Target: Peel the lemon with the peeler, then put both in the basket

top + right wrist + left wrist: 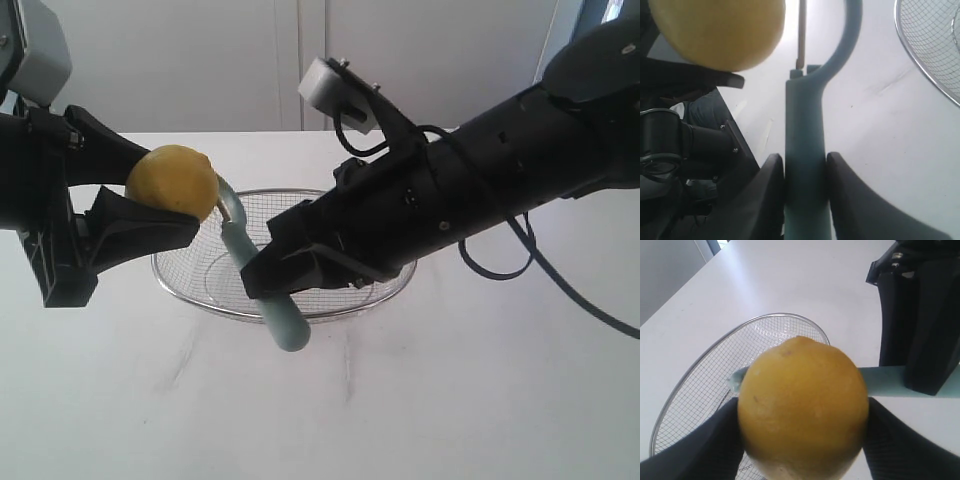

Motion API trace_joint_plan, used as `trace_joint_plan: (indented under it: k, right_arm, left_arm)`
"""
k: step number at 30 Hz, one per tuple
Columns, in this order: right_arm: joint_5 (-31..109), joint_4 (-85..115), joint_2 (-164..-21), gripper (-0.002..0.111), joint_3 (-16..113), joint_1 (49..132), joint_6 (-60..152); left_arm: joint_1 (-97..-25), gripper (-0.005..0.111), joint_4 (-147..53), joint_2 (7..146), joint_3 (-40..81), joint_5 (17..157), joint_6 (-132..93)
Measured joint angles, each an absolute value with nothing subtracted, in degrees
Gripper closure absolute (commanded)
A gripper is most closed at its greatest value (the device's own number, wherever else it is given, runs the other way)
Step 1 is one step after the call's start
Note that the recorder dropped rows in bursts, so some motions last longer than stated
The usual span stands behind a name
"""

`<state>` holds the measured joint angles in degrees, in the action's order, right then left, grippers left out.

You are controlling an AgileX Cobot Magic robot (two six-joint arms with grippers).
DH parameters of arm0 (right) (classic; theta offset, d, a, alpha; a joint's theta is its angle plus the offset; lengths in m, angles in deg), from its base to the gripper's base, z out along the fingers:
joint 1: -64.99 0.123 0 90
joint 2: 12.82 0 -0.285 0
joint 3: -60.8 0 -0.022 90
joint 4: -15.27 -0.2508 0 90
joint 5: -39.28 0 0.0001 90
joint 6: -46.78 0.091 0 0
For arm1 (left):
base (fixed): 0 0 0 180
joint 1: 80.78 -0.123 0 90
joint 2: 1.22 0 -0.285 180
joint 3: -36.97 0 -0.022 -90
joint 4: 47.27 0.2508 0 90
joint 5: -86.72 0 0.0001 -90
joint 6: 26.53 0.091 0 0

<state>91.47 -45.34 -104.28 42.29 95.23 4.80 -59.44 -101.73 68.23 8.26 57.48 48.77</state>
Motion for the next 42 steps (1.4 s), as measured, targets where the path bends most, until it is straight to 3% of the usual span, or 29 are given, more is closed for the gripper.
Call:
trace_joint_plan:
  k: [42]
  right_arm:
    - [85.63, -35.51, -98.71, 0.108, 42.29, 95.23, 12.22]
  left_arm:
    - [-59.44, 0.107, -101.73, 68.23, 8.26, 57.48, 48.77]
